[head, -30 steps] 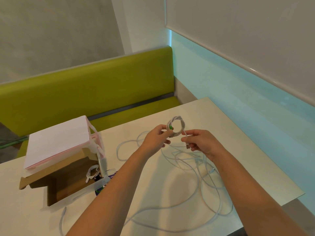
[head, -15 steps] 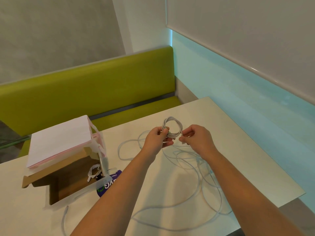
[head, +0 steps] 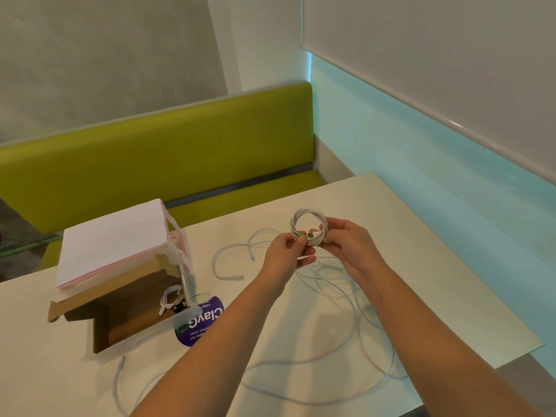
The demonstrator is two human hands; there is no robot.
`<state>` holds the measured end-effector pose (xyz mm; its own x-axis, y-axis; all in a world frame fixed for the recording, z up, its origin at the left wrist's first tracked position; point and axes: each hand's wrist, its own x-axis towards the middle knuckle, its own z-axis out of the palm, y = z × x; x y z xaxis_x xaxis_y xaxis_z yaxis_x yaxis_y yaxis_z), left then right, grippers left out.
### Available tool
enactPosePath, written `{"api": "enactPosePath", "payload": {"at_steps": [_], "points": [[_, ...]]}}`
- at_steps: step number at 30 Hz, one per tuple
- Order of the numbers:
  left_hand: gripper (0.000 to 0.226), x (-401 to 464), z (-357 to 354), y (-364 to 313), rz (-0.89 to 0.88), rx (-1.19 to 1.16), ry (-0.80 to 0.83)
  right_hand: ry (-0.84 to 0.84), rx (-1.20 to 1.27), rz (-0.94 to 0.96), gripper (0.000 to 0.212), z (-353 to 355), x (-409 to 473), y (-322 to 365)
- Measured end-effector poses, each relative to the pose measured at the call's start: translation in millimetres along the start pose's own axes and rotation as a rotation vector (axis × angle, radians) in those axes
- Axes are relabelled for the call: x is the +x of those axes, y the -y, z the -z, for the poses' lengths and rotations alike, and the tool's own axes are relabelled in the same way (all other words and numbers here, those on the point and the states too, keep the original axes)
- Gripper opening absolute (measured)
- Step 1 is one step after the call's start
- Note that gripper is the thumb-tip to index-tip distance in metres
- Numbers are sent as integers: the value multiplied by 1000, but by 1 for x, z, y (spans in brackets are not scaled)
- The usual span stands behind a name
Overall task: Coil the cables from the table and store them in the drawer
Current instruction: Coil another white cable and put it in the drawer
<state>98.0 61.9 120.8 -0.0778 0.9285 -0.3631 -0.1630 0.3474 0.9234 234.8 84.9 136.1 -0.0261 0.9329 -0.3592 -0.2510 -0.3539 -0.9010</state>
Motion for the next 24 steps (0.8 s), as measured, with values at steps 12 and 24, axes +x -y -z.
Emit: {"api": "enactPosePath", "payload": {"at_steps": [12, 24], "points": [[24, -4, 21, -2, 19, 65, -29, -8, 28, 4, 27, -17, -6, -16], [27, -34, 109, 24, 189, -231, -99, 177, 79, -187, 26, -85, -15, -74]]}}
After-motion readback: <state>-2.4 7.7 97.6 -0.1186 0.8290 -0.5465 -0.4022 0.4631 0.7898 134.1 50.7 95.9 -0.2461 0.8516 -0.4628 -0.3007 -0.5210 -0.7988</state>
